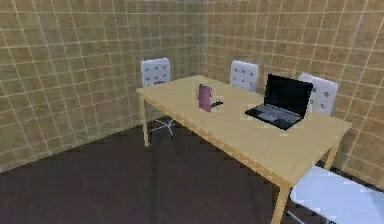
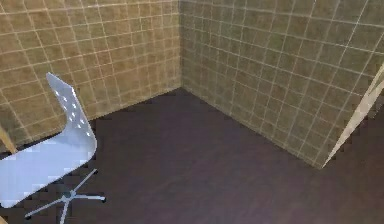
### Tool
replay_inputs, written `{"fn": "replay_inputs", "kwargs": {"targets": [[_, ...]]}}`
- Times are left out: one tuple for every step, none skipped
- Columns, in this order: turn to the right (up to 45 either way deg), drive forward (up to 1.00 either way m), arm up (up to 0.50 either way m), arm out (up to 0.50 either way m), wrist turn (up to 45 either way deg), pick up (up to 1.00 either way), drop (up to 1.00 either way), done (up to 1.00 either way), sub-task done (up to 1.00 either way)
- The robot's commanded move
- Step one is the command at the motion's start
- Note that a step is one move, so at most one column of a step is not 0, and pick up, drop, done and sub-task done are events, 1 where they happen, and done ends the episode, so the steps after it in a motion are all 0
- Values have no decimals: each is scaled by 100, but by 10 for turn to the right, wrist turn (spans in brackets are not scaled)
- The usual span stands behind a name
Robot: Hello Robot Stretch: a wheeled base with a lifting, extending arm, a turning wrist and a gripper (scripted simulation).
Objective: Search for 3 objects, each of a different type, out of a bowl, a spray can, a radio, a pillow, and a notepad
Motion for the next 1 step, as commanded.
{"fn": "replay_inputs", "kwargs": {"targets": [[0,55,0,0,0,0,0,0,0]]}}
